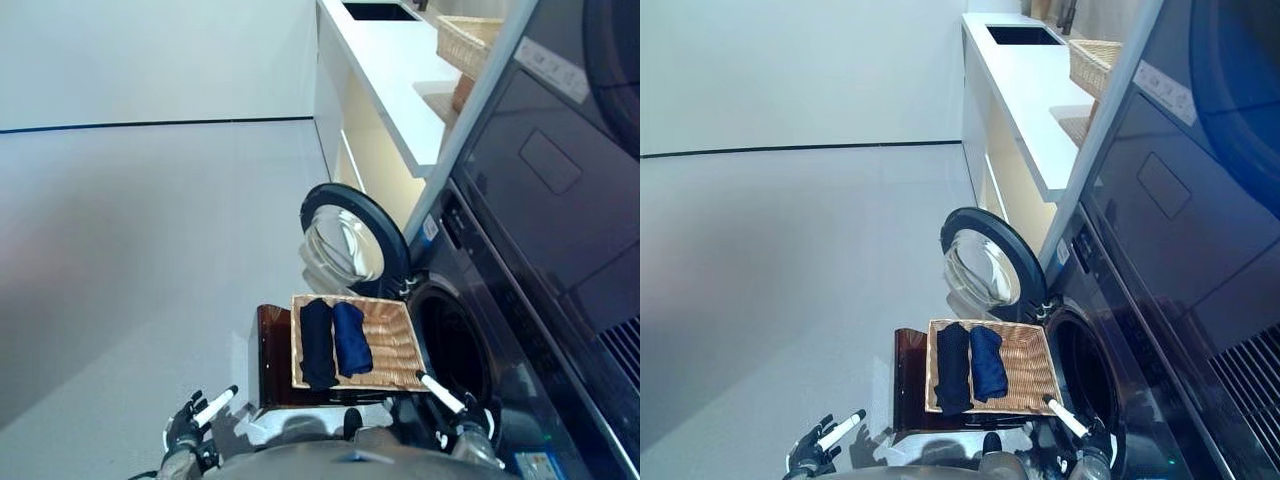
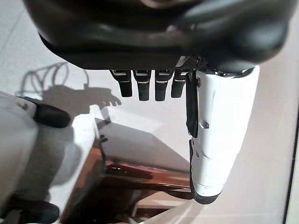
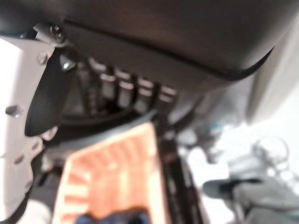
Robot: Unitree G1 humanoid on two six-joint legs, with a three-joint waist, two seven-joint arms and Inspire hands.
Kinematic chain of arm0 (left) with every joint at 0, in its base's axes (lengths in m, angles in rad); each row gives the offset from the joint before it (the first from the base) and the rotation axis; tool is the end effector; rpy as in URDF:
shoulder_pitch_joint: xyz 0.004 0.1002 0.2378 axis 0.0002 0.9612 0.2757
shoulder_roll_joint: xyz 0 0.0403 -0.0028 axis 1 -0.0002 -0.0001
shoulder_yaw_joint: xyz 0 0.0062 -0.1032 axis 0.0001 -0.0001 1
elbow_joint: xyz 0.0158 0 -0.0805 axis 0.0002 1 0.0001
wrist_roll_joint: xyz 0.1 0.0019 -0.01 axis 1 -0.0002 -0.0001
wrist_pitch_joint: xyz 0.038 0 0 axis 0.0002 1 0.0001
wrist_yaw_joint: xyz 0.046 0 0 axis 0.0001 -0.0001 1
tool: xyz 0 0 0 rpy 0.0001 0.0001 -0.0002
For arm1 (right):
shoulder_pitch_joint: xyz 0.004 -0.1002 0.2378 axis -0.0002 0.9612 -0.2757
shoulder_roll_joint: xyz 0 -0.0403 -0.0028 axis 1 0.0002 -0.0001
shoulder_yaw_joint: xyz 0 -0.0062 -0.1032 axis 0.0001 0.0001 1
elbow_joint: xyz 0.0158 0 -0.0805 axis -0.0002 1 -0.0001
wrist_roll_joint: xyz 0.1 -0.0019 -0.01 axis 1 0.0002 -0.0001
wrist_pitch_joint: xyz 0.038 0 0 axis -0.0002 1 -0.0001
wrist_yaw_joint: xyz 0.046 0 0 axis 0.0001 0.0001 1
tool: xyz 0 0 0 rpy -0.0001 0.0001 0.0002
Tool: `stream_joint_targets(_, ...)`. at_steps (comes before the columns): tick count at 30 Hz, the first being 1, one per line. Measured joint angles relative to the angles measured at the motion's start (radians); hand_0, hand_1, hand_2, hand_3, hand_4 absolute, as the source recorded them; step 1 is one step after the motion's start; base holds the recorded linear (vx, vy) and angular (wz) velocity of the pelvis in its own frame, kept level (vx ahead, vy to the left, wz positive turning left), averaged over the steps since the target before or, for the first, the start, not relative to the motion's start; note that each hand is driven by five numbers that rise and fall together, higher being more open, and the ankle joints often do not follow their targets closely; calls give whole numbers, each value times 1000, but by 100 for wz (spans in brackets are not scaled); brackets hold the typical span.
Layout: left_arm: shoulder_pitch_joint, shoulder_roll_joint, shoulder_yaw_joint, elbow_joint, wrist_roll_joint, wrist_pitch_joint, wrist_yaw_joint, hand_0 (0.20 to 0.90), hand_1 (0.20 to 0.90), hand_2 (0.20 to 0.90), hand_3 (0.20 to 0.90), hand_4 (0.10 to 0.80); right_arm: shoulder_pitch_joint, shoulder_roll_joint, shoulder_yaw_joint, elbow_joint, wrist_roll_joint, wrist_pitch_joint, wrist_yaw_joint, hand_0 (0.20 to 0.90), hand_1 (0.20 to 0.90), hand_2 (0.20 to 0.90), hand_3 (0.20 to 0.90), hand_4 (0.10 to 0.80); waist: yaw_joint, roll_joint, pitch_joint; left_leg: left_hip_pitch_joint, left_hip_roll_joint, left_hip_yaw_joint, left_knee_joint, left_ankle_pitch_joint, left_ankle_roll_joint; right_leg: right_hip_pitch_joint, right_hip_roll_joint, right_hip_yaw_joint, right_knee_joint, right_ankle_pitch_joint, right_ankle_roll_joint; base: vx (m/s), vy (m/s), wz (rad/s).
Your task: Pick up the clothes and place them into the washing machine
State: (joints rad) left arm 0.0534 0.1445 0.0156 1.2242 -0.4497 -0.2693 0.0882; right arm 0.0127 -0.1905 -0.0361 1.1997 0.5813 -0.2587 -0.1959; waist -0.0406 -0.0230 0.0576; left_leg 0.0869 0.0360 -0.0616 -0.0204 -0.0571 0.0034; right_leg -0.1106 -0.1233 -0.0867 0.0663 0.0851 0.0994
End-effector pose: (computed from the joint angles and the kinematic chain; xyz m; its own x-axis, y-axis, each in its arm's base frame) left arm 0.0629 0.2071 -0.1176 0.4652 0.3278 -0.8223 -0.4791 0.8743 0.0775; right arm 0.0808 -0.2250 -0.1100 0.4175 -0.4722 -0.7764 0.6383 0.7605 -0.1193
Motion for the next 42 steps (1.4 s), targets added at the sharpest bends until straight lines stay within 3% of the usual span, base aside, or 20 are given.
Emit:
stream_joint_targets(5, -14, -3, -30, 0, -1, 0, 3, 900, 900, 900, 900, 800, -10, 2, 18, -1, 0, 0, 2, 900, 900, 900, 900, 800, 1, 13, 2, -5, 9, -10, 1, -3, -8, -4, 6, -11, 18, -20, -4, 55, -128, 7)
stream_joint_targets(9, -16, -1, -28, 10, -30, 0, 2, 900, 900, 900, 900, 800, 3, 5, 24, 56, 2, 2, 1, 900, 900, 900, 900, 800, 3, 22, 10, -9, 42, -49, 10, -17, -31, -10, 43, -21, 78, -76, -21, 79, -230, 24)
stream_joint_targets(11, -6, 7, -27, 11, -39, 0, 1, 900, 900, 900, 900, 800, 14, 12, 28, 83, 9, 4, 1, 900, 900, 900, 900, 800, 4, 15, 11, -29, 70, -72, 66, -24, -68, -25, 81, -23, 151, -152, -51, 81, -253, 47)
stream_joint_targets(13, -8, 13, -29, 12, -39, 1, -3, 900, 900, 900, 900, 800, 15, 32, 27, 94, 15, 22, 5, 900, 900, 900, 900, 800, 15, -10, 17, -90, 56, -68, 164, 5, -113, -34, 80, -30, 160, -162, -75, 54, -168, 40)
stream_joint_targets(15, -18, 7, -28, 21, -43, 2, -2, 900, 900, 900, 900, 800, 29, 83, 28, 95, 14, -5, -7, 900, 900, 900, 900, 800, 39, -41, 43, -135, 51, -64, 270, 53, -131, 2, 63, -36, 130, -150, -104, 61, -53, 7)
stream_joint_targets(19, -53, 6, -30, 25, -57, 8, -7, 900, 900, 900, 900, 800, 33, 110, 39, 71, 7, -10, 3, 900, 900, 900, 900, 800, 56, -59, 66, -205, 62, -30, 350, 92, -130, 14, 66, -35, 94, -155, -141, 135, -6, 0)
stream_joint_targets(22, -71, 0, -37, 26, -57, 8, -5, 900, 900, 900, 900, 800, 2, 79, 40, 54, 8, -8, 0, 900, 900, 900, 900, 800, 58, -43, 87, -220, 81, 9, 241, 89, -130, -4, 60, -4, 64, -153, -147, 171, 59, -19)
stream_joint_targets(23, -82, -15, -37, 28, -58, 8, -2, 900, 900, 900, 900, 800, -13, 43, 38, 51, 8, -8, -2, 900, 900, 900, 900, 800, 60, -21, 102, -211, 84, 39, 184, 93, -124, -6, 61, 9, 35, -152, -144, 142, 64, -33)
stream_joint_targets(24, -74, -35, -35, 30, -59, 6, -1, 900, 900, 900, 900, 800, -23, 11, 39, 48, 8, -12, -6, 900, 900, 900, 900, 800, 72, 32, 97, -210, 114, 48, 131, 69, -92, -9, 97, 14, 39, -147, -127, 134, 82, -47)
stream_joint_targets(25, -58, -58, -35, 22, -59, -1, 0, 900, 900, 900, 900, 800, -6, -10, 39, 36, 4, -50, -24, 900, 900, 900, 900, 800, 84, 100, 95, -188, 181, 45, 77, 1, -79, -57, 148, -1, 211, -172, -129, 112, 96, -46)
stream_joint_targets(26, -58, -40, -33, 16, -62, 5, -1, 900, 900, 900, 900, 800, -10, 15, 35, 34, 3, -63, -30, 900, 900, 900, 900, 800, 87, 64, 111, -170, 163, 71, 84, 88, -123, -65, 122, 13, 279, -223, -102, 98, 127, -51)
stream_joint_targets(28, -42, -19, -27, 14, -69, 6, -1, 900, 900, 900, 900, 800, -14, 19, 45, 36, 1, -25, -18, 900, 900, 900, 900, 800, 87, 36, 100, -185, 143, 94, 83, 52, -106, -85, 107, 34, 251, -232, -88, 66, 154, -29)
stream_joint_targets(30, -42, -20, -27, 9, -80, 7, -2, 900, 900, 900, 900, 800, -28, 6, 24, 52, 2, -22, -22, 900, 900, 900, 900, 800, 99, 35, 101, -187, 136, 113, 87, 60, -90, -98, 99, 69, 280, -235, -79, 34, 157, -33)
stream_joint_targets(31, -35, -18, -27, 8, -81, 8, 1, 900, 900, 900, 900, 800, -25, 2, 25, 57, 7, -16, -22, 900, 900, 900, 900, 800, 94, 32, 95, -170, 117, 117, 93, 69, -91, -94, 83, 89, 284, -225, -66, 31, 205, -43)
stream_joint_targets(35, -21, -31, -37, 4, -80, 0, 1, 900, 900, 900, 900, 800, -21, -23, 27, 63, 10, -2, -21, 900, 900, 900, 900, 800, 85, 85, 57, -183, 100, 126, 91, 69, -67, -72, 70, 106, 222, -212, -41, 41, 162, -20)
stream_joint_targets(37, -41, -32, -44, -1, -78, 0, 0, 900, 900, 900, 900, 800, -27, -27, 26, 86, 10, 14, -25, 900, 900, 900, 900, 800, 85, 74, 58, -184, 75, 120, 105, 76, -56, -72, 46, 109, 214, -201, -29, 45, 188, 0)
stream_joint_targets(42, -58, -14, -68, -28, -80, -1, 2, 900, 900, 900, 900, 800, -75, -24, 66, 57, -6, 21, -28, 900, 900, 900, 900, 800, 102, 33, 57, -240, 35, 171, 129, 58, -12, -129, 3, 144, 176, -168, 3, -136, 105, -21)
